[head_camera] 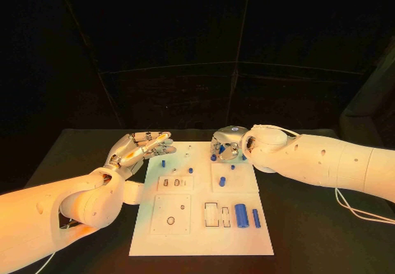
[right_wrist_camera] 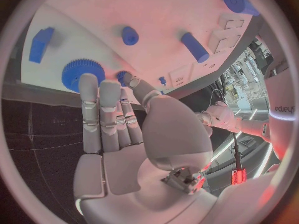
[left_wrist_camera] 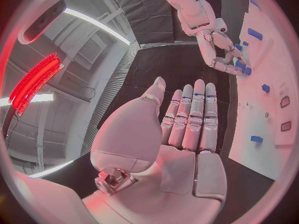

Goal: Assemble the parts on the task board

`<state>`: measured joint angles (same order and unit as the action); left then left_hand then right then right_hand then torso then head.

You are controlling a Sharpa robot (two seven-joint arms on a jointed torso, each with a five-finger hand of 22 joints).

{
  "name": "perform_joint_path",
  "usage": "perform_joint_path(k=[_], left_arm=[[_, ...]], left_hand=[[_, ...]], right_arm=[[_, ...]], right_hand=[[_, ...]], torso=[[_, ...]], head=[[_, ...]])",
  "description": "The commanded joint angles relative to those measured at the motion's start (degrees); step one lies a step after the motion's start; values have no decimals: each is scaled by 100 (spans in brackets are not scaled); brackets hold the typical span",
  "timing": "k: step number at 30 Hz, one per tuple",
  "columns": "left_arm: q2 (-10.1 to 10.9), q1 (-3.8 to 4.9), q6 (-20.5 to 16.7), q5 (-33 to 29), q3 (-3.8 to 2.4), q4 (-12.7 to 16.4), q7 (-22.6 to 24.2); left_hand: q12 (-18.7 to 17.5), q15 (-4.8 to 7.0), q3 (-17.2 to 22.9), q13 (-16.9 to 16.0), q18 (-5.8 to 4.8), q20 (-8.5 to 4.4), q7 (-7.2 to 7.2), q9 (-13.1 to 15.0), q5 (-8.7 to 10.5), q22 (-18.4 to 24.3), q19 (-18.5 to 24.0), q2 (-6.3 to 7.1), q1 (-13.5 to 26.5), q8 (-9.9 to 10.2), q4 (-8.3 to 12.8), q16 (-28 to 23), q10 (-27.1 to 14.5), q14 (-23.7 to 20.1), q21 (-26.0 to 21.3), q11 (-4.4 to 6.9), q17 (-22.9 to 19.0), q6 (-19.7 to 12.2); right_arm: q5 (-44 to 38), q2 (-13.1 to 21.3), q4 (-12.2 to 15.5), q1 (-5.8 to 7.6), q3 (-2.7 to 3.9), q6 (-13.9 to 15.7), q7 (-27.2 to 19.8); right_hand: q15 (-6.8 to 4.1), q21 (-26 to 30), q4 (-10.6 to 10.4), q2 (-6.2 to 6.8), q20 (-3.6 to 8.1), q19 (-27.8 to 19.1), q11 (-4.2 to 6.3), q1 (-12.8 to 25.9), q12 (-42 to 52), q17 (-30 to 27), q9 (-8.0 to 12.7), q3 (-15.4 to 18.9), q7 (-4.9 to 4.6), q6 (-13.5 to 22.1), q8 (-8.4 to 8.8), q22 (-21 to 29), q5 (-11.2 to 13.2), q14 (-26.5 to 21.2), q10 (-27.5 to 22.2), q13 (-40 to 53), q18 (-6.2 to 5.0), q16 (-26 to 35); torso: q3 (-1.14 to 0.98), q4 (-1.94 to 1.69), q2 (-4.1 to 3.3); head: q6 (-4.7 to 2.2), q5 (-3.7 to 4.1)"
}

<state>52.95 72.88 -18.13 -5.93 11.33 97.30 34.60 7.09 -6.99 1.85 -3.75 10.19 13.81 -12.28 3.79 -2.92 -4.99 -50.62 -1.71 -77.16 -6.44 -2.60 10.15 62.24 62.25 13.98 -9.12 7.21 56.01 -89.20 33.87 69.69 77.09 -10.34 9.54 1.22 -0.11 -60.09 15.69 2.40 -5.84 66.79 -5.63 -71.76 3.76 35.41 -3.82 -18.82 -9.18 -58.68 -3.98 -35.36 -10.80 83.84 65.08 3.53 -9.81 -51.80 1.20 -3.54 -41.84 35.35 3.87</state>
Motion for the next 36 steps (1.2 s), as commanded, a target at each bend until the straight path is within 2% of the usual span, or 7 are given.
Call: perform_joint_path(k=[1,9,10,21,25,29,36], left_arm=[[2,9,96,46,-5,27,23],[8,9,105,46,-5,39,15],[11,9,106,46,-5,42,10],[6,10,124,46,-5,35,-12],[2,10,130,46,-5,26,-20],[8,10,132,46,-5,25,-30],[21,10,138,46,-5,24,-48]], left_hand=[[-17,-19,-11,9,42,7,-24,-9,7,9,-23,-38,21,37,32,-20,-27,34,-37,-25,-4,13],[-30,-22,-15,10,41,8,-28,-9,8,15,-27,-42,29,47,38,-31,-29,34,-43,-28,-6,11],[-30,-22,-15,10,41,8,-28,-9,8,15,-27,-42,29,47,38,-31,-29,34,-43,-28,-6,11],[-39,-23,-18,10,41,9,-31,-10,8,19,-29,-45,35,54,43,-39,-30,34,-48,-30,-7,10],[-43,-25,-20,10,40,10,-32,-10,8,22,-30,-46,38,58,46,-44,-32,34,-51,-32,-8,9],[-43,-25,-20,10,40,10,-32,-10,8,22,-30,-46,38,58,46,-44,-32,34,-51,-32,-8,9],[-43,-25,-20,10,40,10,-32,-10,8,22,-30,-46,38,58,46,-44,-32,34,-51,-32,-8,9]], right_arm=[[-83,-17,-13,15,5,-157,31],[-83,-56,-64,15,5,-135,-8],[-81,-60,-67,15,5,-120,-19],[-33,-91,-80,15,6,-89,-69],[-16,-99,-88,15,7,-58,-88],[6,-82,-58,15,7,133,-116],[175,-18,55,15,10,586,-141]], right_hand=[[19,-85,-4,-9,-16,58,5,64,0,120,1,-42,-16,24,23,-113,17,130,-42,5,47,-121],[29,-341,-51,-47,-23,162,-1,110,5,483,-2,-116,-33,-16,18,-454,-13,145,-4,5,95,-477],[33,-472,-75,-66,-26,227,-2,129,5,663,-2,-157,-39,-33,18,-641,-32,156,16,5,123,-645],[35,-712,-154,-102,-32,305,3,182,12,973,-5,-269,-38,-87,12,-953,-27,147,89,7,165,-963],[-12,-855,-197,-233,-6,344,64,107,77,1139,-33,-447,21,-287,-61,-1130,162,137,313,25,183,-1145],[-70,-1031,-216,-348,47,424,155,-2,159,1321,-76,-633,92,-542,-165,-1384,366,139,596,53,221,-1323],[-111,-1161,-283,-326,87,471,208,29,174,1429,-102,-697,143,-674,-205,-1561,352,132,758,63,248,-1443]], torso=[[-7,-12,-46],[-11,-24,-85],[-13,-28,-99],[-16,-39,-154],[-25,-43,-169],[-25,-39,-179],[-24,-32,-185]], head=[[-9,2],[8,-2],[4,6],[17,13],[24,8],[24,1],[-13,-25]])
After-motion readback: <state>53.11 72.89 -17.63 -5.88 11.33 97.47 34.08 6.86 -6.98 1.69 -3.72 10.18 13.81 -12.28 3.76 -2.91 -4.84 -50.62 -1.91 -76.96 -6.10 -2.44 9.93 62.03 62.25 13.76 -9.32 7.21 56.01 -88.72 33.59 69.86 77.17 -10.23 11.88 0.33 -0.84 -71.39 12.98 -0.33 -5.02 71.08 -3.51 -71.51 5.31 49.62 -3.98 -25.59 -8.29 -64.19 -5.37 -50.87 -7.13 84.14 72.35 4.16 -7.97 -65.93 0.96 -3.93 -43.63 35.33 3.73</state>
